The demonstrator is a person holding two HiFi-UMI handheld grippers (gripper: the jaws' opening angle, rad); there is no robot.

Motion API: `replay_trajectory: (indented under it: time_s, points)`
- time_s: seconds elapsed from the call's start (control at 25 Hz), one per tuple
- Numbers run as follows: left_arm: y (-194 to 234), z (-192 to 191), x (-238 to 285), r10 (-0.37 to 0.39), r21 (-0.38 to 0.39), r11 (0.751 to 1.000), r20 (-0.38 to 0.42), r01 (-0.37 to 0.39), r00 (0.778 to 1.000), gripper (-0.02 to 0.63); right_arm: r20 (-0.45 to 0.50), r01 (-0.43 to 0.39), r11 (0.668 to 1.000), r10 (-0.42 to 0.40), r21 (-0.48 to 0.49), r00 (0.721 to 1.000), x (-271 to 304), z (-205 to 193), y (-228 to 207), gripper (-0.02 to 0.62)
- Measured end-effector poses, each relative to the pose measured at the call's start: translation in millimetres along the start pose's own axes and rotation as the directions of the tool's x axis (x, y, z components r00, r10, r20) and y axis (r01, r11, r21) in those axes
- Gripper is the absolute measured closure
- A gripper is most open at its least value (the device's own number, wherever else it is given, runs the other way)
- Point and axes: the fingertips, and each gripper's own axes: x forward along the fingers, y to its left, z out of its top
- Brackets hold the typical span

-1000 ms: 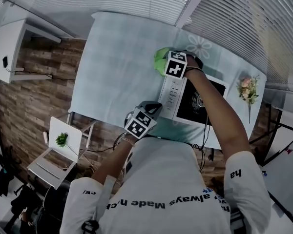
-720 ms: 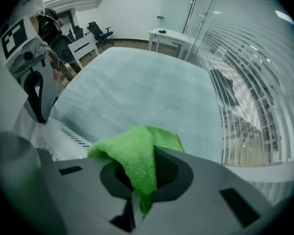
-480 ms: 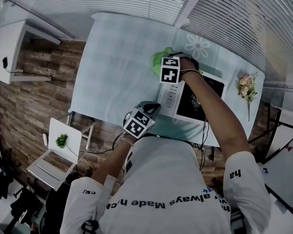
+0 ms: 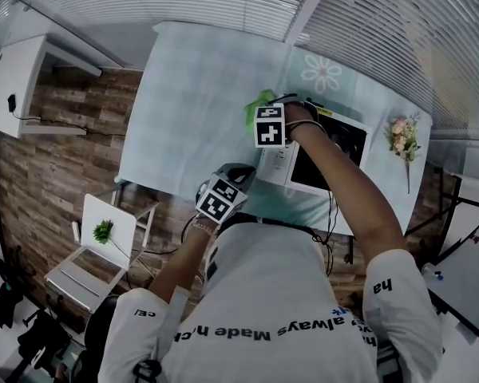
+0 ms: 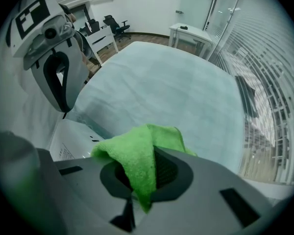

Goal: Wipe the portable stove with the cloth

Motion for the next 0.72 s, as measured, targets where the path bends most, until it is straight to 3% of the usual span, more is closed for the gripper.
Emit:
replay_trajectory:
  time_s: [0.72]
  points:
    - [12, -19, -25, 0.057, 0.001, 0.998, -0.02, -0.057, 0.998, 0.594, 0.003, -0.12, 0.991, 0.121, -0.059, 0.993, 5, 38, 88, 0.569]
